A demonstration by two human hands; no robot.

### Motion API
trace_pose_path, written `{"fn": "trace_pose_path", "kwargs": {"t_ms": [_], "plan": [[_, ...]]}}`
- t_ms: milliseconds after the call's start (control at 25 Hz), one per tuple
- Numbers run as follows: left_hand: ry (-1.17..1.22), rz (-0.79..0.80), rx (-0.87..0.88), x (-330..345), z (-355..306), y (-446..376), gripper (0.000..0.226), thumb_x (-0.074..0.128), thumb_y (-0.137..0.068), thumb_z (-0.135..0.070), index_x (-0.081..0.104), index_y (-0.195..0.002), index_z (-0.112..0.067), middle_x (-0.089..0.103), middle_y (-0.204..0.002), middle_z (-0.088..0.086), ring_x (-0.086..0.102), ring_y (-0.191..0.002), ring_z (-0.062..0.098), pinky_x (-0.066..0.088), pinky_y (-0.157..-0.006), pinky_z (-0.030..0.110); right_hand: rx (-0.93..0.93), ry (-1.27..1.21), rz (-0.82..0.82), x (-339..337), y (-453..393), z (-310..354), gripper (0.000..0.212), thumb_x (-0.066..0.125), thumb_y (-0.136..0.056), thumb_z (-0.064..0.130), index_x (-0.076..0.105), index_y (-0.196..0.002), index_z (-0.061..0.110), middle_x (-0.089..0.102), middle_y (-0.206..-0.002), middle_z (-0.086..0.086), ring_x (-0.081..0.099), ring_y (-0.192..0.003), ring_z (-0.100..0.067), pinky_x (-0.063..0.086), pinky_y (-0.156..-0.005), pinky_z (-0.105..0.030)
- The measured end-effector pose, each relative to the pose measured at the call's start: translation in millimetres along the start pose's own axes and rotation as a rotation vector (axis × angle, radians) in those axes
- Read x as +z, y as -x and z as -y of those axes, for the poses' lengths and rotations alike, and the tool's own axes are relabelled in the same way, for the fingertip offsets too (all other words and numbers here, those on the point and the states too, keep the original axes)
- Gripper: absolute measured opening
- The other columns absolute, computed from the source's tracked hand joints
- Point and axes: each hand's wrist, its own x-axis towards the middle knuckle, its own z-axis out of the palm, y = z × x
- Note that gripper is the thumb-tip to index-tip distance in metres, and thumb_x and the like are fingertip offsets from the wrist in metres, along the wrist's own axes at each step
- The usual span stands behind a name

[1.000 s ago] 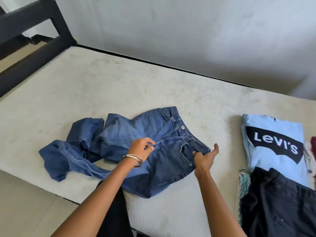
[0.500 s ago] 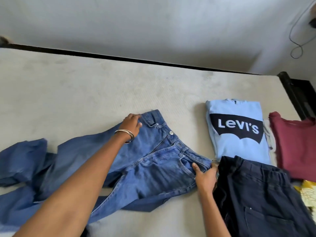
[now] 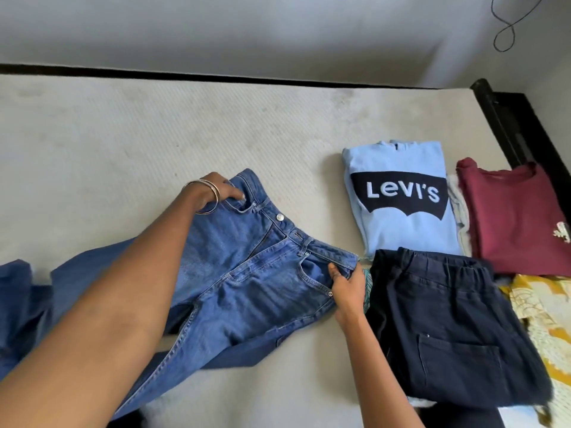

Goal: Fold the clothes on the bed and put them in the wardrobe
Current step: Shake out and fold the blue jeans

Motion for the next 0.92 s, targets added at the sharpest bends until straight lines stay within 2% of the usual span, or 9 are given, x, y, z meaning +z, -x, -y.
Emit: {"fn": "trace_pose_path", "kwargs": {"t_ms": [160,240,320,440,600,680,760,840,920], "plan": [[0.131,0.061,0.125,-25.4,-19.0,56.6,0.024,0.073,-0.078,-0.003,0.066,-0.1,-0.004,0.069,-0.097,0.015,0.066,-0.085,0.029,0.053,-0.081,0.038,-0.059,-0.158,0.095,1.4,20.2,56.8,0.031,0.07,-0.087,0.002,0.058,-0.113,0.014,0.07,-0.11,-0.01,0.07,-0.097,-0.023,0.06,-0.08,-0.037],[0.153,-0.023,0.2,-47.9,-31.5,88.2,0.025,0.071,-0.079,0.0,0.064,-0.103,-0.004,0.069,-0.099,0.015,0.066,-0.092,0.032,0.054,-0.085,0.041,-0.142,-0.266,0.141,-1.5,40.7,104.1,0.031,0.069,-0.086,-0.003,0.057,-0.11,0.01,0.07,-0.104,-0.01,0.07,-0.09,-0.022,0.06,-0.071,-0.032],[0.257,-0.135,0.292,-74.9,-49.0,126.4,0.028,0.072,-0.079,0.002,0.061,-0.103,-0.006,0.068,-0.092,0.009,0.066,-0.086,0.027,0.053,-0.08,0.035,-0.239,-0.36,0.204,-13.3,64.7,154.7,0.026,0.07,-0.084,-0.006,0.06,-0.102,0.009,0.072,-0.096,-0.01,0.071,-0.084,-0.024,0.061,-0.069,-0.034],[0.465,-0.276,0.406,-125.5,-83.5,193.0,0.024,0.078,-0.074,-0.001,0.066,-0.093,-0.009,0.069,-0.09,0.008,0.066,-0.075,0.021,0.055,-0.076,0.032,-0.427,-0.404,0.356,-44.6,101.8,233.4,0.024,0.079,-0.071,-0.002,0.068,-0.091,0.006,0.076,-0.086,-0.009,0.073,-0.075,-0.023,0.059,-0.066,-0.032],[0.655,-0.254,0.595,-187.5,-124.3,303.5,0.029,0.078,-0.065,-0.029,0.069,-0.084,-0.009,0.074,-0.076,0.004,0.071,-0.07,0.018,0.058,-0.065,0.027,-0.647,-0.449,0.512,-100.5,151.7,327.6,0.028,0.085,-0.05,0.022,0.076,-0.074,0.009,0.076,-0.081,-0.006,0.072,-0.07,-0.019,0.059,-0.064,-0.031],[0.722,-0.303,0.638,-203.4,-138.5,339.0,0.034,0.075,-0.07,-0.036,0.068,-0.084,-0.006,0.074,-0.075,0.003,0.07,-0.063,0.014,0.057,-0.056,0.023,-0.684,-0.476,0.413,-109.2,166.8,362.9,0.023,0.087,-0.059,0.017,0.074,-0.075,0.008,0.076,-0.08,-0.006,0.072,-0.069,-0.019,0.06,-0.067,-0.035],[0.739,-0.53,0.619,-211.5,-159.8,362.9,0.037,0.079,-0.076,-0.034,0.067,-0.09,-0.002,0.074,-0.087,0.01,0.069,-0.069,0.022,0.058,-0.063,0.03,-0.7,-0.438,0.145,-101.6,188.0,398.6,0.016,0.085,-0.071,0.017,0.072,-0.077,0.01,0.075,-0.081,-0.006,0.072,-0.075,-0.022,0.06,-0.074,-0.042],[0.714,-0.819,0.552,-212.7,-189.1,385.2,0.039,0.076,-0.078,-0.035,0.065,-0.093,-0.001,0.069,-0.094,0.016,0.064,-0.079,0.028,0.052,-0.068,0.035,-0.767,-0.337,-0.116,-87.4,230.9,430.9,0.018,0.079,-0.078,0.026,0.07,-0.085,0.013,0.073,-0.091,-0.009,0.069,-0.088,-0.027,0.057,-0.083,-0.038],[0.67,-0.967,0.548,-204.4,-221.9,419.2,0.044,0.069,-0.081,-0.04,0.064,-0.094,0.001,0.067,-0.096,0.016,0.063,-0.085,0.031,0.046,-0.067,0.034,-0.899,-0.28,-0.145,-73.6,284.1,456.3,0.024,0.073,-0.084,0.029,0.068,-0.099,0.011,0.07,-0.102,-0.01,0.065,-0.097,-0.028,0.051,-0.085,-0.034]]}}
